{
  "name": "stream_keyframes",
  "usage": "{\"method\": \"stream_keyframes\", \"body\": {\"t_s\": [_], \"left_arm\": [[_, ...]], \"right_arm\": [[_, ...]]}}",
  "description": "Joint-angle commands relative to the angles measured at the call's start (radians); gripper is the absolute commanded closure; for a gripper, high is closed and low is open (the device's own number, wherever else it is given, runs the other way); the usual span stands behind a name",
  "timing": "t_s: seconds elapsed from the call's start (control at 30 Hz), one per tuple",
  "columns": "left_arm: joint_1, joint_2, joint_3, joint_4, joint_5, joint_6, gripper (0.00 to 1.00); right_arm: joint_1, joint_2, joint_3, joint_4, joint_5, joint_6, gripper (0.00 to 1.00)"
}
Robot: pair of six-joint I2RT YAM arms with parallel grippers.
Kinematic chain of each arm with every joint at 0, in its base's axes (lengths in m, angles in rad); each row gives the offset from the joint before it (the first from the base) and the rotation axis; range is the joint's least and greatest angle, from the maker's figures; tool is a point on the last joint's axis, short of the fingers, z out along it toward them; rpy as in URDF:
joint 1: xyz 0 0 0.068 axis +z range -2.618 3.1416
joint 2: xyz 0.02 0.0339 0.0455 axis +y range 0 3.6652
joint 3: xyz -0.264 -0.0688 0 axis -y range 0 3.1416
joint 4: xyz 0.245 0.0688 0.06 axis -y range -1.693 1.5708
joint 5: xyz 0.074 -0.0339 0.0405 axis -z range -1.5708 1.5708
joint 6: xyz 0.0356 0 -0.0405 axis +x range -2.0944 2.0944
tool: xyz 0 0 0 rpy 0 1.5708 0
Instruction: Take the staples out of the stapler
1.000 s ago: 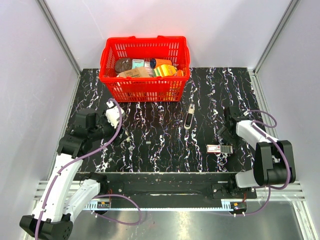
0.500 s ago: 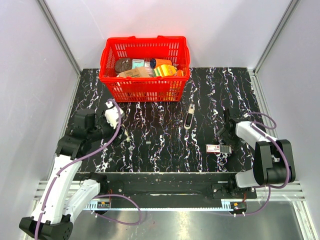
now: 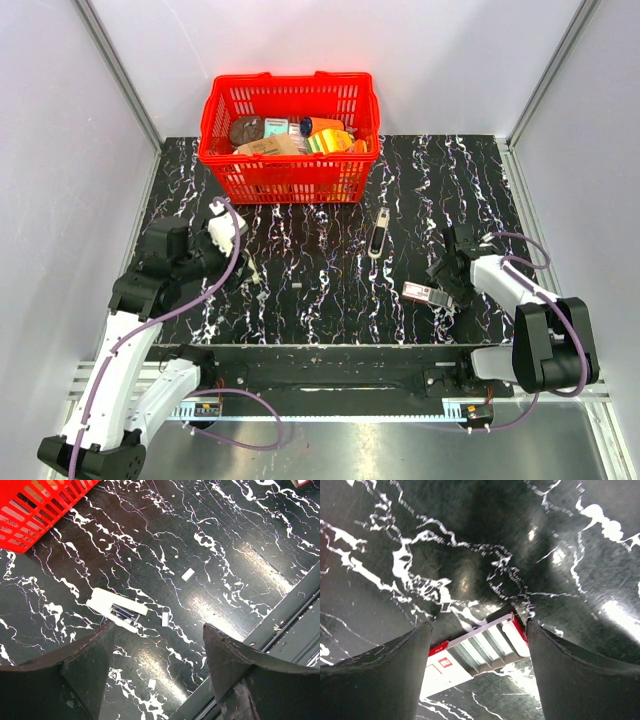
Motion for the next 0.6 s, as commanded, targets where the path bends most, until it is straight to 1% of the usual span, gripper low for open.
{"method": "stream_keyframes", "body": {"t_s": [0.0,0.2,0.4,0.57], "left_arm": [[0.004,-0.014,0.056,0.005,0.0,-0.016,0.25],[0.004,-0.025,0.068,-0.014,-0.007,-0.012,0.25],[0.004,-0.042,0.064,-0.028,-0.023,0.002,0.25],[0.004,-0.043,0.07,-0.028,-0.023,-0.002,0.25]], "right_arm": [[0.069,0.005,-0.008,0.004,-0.046,0.079,0.18],[0.181,0.081,0.031,0.01,-0.034,0.148,0.17],[0.263,0.112,0.034,0.027,-0.043,0.203,0.17],[0.357,0.132,0.04,0.039,-0.058,0.259,0.18]]}}
